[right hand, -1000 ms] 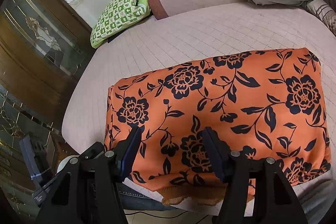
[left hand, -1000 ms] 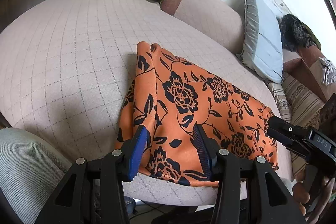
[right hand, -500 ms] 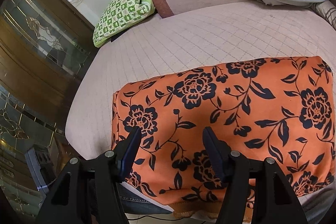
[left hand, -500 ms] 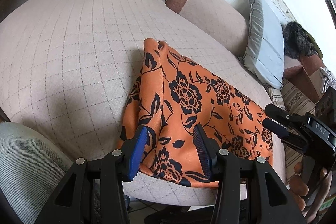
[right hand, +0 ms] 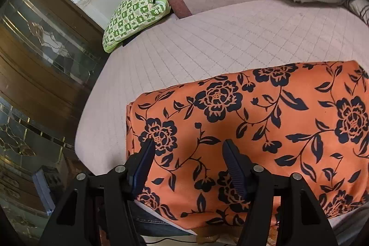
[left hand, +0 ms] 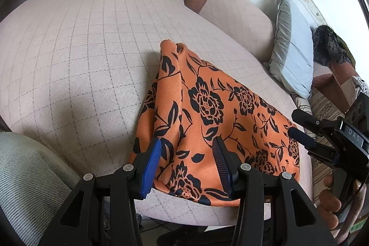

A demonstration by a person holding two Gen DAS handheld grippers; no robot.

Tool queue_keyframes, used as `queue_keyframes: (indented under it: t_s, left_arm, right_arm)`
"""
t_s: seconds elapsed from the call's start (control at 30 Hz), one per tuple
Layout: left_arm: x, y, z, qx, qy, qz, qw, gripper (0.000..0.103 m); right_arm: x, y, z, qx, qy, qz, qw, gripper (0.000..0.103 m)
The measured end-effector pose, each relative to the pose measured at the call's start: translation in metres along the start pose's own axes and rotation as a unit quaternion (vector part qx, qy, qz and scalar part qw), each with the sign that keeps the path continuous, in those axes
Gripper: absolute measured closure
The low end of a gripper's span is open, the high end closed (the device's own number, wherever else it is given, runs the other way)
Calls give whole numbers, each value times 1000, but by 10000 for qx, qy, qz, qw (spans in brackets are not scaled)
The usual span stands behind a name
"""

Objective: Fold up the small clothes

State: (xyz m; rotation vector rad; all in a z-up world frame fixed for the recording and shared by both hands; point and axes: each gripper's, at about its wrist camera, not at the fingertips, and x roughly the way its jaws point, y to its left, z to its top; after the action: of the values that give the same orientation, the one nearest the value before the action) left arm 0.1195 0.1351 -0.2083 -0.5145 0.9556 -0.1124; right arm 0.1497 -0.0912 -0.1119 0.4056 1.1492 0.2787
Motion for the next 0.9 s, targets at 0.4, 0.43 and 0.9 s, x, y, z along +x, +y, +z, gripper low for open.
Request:
queue_keyframes:
  t_s: [0.4,0.43,0.9]
  left_arm:
    - [-5,7,6,-286,-29,-89,9995,57]
    - [-5,7,9,-295,-28,-122,9995,57]
    - [12,26,32,-605,37,-113,9981,57]
  right_arm:
    - [15,12,8,-85,224,175,9996,40]
    - [16,14,8,-103,230,179,9995,40]
    - [38,43,38,-228,342,303,9987,40]
